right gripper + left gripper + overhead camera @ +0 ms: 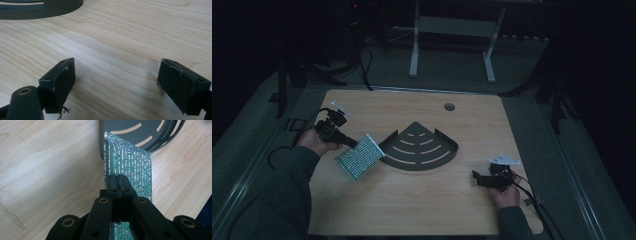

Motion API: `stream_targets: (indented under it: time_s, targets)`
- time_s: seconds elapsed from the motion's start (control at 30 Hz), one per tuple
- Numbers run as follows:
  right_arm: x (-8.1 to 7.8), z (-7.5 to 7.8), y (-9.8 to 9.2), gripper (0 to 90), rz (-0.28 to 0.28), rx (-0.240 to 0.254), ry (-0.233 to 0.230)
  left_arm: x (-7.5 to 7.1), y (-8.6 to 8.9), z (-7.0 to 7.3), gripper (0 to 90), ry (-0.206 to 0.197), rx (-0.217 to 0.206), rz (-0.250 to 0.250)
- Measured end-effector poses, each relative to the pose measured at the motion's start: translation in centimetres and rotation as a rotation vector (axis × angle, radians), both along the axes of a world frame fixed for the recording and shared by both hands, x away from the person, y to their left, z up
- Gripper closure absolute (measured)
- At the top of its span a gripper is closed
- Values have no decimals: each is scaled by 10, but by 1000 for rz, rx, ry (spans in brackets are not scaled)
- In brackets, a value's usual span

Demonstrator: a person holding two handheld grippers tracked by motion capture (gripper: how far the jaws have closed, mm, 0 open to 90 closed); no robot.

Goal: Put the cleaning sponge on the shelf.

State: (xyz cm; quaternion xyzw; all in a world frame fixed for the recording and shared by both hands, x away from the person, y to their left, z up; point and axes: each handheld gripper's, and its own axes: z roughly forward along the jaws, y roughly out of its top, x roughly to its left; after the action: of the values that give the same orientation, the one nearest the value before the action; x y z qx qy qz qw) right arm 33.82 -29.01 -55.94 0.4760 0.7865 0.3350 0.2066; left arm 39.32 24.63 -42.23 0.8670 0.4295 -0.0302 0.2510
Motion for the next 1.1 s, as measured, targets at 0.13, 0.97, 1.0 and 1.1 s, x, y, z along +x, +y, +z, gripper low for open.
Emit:
stream_targets:
  time_s: [0.13,0.97,1.0,1.1]
  targets:
    - [0,0,0,143,0,0,0,3,-3,2,900,-4,-7,6]
    - [0,0,0,143,-1,0,1,20,-21,7,900,-4,0,17]
    - [0,0,0,143,-1,0,1,21,-22,7,900,-6,-3,20]
    - [0,0,0,143,0,0,0,23,-24,10,900,-8,2,15]
